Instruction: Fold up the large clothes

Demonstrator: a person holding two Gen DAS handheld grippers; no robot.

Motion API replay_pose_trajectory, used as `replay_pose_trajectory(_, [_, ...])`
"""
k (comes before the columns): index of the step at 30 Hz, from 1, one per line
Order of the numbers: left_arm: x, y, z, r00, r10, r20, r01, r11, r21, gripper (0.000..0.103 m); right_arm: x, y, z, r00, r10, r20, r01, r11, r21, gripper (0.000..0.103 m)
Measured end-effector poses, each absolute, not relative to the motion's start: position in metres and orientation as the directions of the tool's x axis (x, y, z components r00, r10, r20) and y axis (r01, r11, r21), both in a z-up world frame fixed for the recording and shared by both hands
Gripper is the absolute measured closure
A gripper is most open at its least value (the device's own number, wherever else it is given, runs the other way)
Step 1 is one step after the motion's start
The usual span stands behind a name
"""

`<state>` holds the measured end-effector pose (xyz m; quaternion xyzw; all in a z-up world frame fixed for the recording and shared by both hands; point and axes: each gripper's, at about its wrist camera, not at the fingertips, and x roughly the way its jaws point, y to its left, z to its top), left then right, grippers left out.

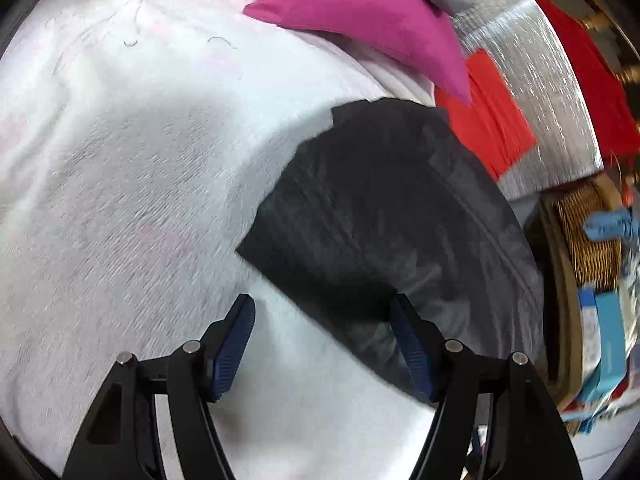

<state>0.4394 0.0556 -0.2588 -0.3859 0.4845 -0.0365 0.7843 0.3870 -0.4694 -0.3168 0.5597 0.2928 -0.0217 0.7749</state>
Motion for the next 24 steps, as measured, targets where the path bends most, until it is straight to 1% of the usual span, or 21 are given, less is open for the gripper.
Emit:
replay_pose_trajectory(2, [0.45, 0.058, -0.262, 0.549, -0.438, -0.712, -0.332, 0.668, -0.666, 0.03, 0.397, -0.475, -0.328, 0.82, 0.27, -0.505, 0.401, 0.359, 0.843, 0.011])
replay_pose_trajectory(4, [0.46, 0.057, -0.263, 0.561, -0.428, -0.708, -0.344, 0.658, -0.67, 0.029, 0.4, -0.478, -0.332, 0.831, 0.253, -0.495, 0.404, 0.337, 0.851, 0.011])
replay_pose_trajectory(9, [0.479, 0.054, -0.269, 0.586, -0.422, -0.692, -0.363, 0.626, -0.69, 0.029, 0.42, -0.481, -0.331, 0.852, 0.216, -0.477, 0.383, 0.365, 0.849, 0.011])
replay_pose_trajectory(11, [0.487, 0.058, -0.272, 0.604, -0.429, -0.672, -0.373, 0.593, -0.714, 0.029, 0.425, -0.482, -0.33, 0.867, 0.201, -0.457, 0.367, 0.364, 0.856, 0.014])
replay_pose_trajectory(12, [0.489, 0.06, -0.273, 0.612, -0.428, -0.665, -0.38, 0.578, -0.722, 0.031, 0.428, -0.483, -0.33, 0.871, 0.192, -0.453, 0.365, 0.364, 0.857, 0.023])
replay_pose_trajectory(13, [0.49, 0.061, -0.274, 0.616, -0.423, -0.664, -0.387, 0.571, -0.723, 0.034, 0.431, -0.483, -0.329, 0.868, 0.183, -0.461, 0.374, 0.37, 0.851, 0.043])
replay_pose_trajectory(14, [0.49, 0.062, -0.271, 0.617, -0.422, -0.665, -0.389, 0.571, -0.723, 0.044, 0.437, -0.481, -0.329, 0.861, 0.173, -0.478, 0.39, 0.377, 0.84, 0.052])
replay_pose_trajectory(15, [0.492, 0.059, -0.27, 0.618, -0.422, -0.663, -0.385, 0.573, -0.724, 0.052, 0.438, -0.482, -0.33, 0.859, 0.173, -0.481, 0.393, 0.377, 0.838, 0.055])
replay_pose_trajectory(16, [0.494, 0.058, -0.268, 0.621, -0.42, -0.662, -0.373, 0.584, -0.721, 0.056, 0.439, -0.483, -0.328, 0.862, 0.172, -0.476, 0.391, 0.372, 0.842, 0.059])
replay_pose_trajectory(17, [0.497, 0.055, -0.265, 0.624, -0.411, -0.665, -0.36, 0.605, -0.711, 0.063, 0.438, -0.483, -0.325, 0.863, 0.17, -0.476, 0.389, 0.378, 0.84, 0.06])
replay_pose_trajectory(18, [0.498, 0.052, -0.26, 0.626, -0.395, -0.672, -0.345, 0.632, -0.694, 0.067, 0.438, -0.481, -0.32, 0.859, 0.16, -0.487, 0.392, 0.405, 0.826, 0.063])
replay_pose_trajectory(21, [0.499, 0.047, -0.249, 0.648, -0.361, -0.671, -0.32, 0.67, -0.669, 0.073, 0.432, -0.475, -0.303, 0.86, 0.14, -0.491, 0.379, 0.469, 0.798, 0.068])
replay_pose_trajectory(24, [0.491, 0.047, -0.24, 0.666, -0.337, -0.666, -0.306, 0.69, -0.656, 0.075, 0.422, -0.473, -0.292, 0.864, 0.147, -0.482, 0.362, 0.485, 0.796, 0.07])
